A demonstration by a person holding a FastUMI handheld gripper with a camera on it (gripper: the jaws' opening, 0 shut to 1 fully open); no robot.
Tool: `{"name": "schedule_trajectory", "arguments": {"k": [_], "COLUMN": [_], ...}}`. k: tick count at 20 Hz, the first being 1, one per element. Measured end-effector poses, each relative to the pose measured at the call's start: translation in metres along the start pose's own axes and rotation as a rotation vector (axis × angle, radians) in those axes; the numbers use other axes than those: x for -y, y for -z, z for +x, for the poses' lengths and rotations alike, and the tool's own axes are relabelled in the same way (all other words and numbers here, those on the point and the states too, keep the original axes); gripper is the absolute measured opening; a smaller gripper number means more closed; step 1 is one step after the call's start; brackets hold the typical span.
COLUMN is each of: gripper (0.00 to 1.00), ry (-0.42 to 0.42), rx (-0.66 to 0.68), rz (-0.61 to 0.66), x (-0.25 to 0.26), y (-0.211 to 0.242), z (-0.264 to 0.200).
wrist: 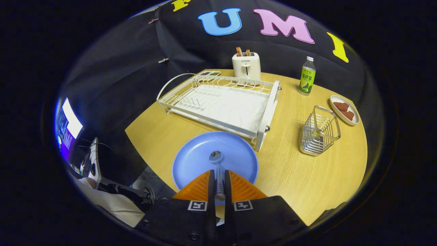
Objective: Take the plate from the dish rack, then take the spoon from the basket and place it into the plate.
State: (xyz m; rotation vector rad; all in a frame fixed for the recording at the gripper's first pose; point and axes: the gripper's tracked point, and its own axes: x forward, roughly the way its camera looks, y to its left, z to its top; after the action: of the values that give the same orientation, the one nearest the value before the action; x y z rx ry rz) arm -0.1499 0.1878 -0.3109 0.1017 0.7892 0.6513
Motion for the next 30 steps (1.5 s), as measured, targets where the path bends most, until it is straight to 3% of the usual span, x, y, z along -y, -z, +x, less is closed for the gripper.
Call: {"name": "schedule_trajectory", "arguments": {"k": [9, 13, 14, 17, 20, 22, 30], "gripper": [0.14, 0.21, 0.33, 0.52, 0.85, 0.97, 0.99], "ry": [0.045, 0.071, 0.077, 0.054, 0.042, 0.050, 0.129], "rx": [-0.132, -0.154, -0.152, -0.143, -0.135, -0.129, 0.022], "rz": [-0.026, -0.006, 0.006, 0.041, 0.043, 0.029, -0.037], "x": [0.012, 0.020, 0.022, 0.020, 0.016, 0.016, 0.028], "y": [0.039, 0.042, 0.042, 0.039, 0.035, 0.035, -0.023], "z": [0.033, 0.033, 0.034, 0.031, 0.029, 0.025, -0.010]}}
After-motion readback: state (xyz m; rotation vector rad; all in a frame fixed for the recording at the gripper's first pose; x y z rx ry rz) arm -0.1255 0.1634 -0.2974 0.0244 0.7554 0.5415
